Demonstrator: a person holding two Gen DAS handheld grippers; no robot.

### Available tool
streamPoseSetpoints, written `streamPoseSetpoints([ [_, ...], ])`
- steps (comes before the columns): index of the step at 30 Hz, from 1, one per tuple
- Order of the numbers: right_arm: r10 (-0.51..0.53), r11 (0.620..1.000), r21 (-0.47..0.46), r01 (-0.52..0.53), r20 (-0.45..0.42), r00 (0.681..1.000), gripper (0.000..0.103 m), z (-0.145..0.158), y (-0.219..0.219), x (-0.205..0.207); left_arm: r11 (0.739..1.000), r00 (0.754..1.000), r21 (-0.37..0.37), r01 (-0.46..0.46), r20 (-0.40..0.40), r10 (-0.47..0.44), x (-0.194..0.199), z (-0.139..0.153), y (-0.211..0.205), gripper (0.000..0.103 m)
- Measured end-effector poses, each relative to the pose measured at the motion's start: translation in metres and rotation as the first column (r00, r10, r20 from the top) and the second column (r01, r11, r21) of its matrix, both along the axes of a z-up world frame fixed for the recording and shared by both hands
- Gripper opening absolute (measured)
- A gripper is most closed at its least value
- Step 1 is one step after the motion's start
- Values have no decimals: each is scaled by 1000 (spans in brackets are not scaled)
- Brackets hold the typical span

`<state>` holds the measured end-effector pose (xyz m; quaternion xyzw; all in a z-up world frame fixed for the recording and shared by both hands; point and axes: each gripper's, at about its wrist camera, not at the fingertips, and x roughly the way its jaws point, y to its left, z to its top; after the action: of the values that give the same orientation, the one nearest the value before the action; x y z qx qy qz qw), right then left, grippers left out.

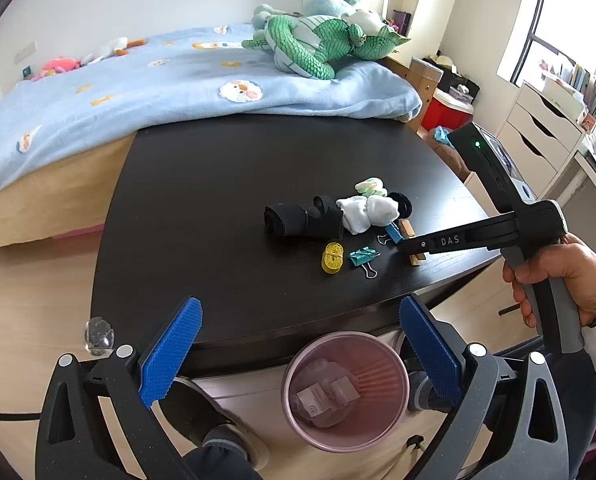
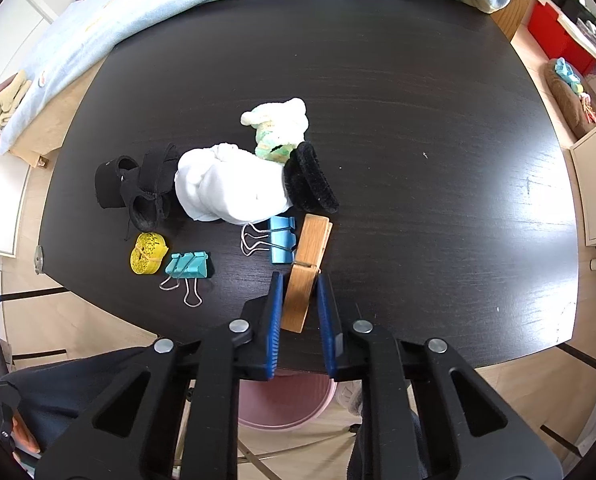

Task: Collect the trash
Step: 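Lift the clothespin with the right tool while the left tool approaches the black strap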

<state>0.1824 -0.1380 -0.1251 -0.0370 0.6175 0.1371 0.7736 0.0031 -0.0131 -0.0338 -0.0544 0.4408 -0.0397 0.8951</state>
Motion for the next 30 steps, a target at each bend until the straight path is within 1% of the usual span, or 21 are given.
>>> streamPoseSetpoints([
  [7,10,1000,8,-10,15,1000,13,3,-2,-4,1000,1000,4,2,5,-2,2,1,-1,95],
  [17,14,998,53,-18,73,997,13,33,-27,-26,1000,1000,25,12,4,-12,14,6,-2,95],
  [23,18,997,79,-26,98,995,13,47,-35,-32,999,999,20,28,-18,-28,32,5,-3,95],
  [30,25,995,97,-36,114,993,13,56,-40,-39,999,996,5,48,-69,-48,65,-2,-5,95],
])
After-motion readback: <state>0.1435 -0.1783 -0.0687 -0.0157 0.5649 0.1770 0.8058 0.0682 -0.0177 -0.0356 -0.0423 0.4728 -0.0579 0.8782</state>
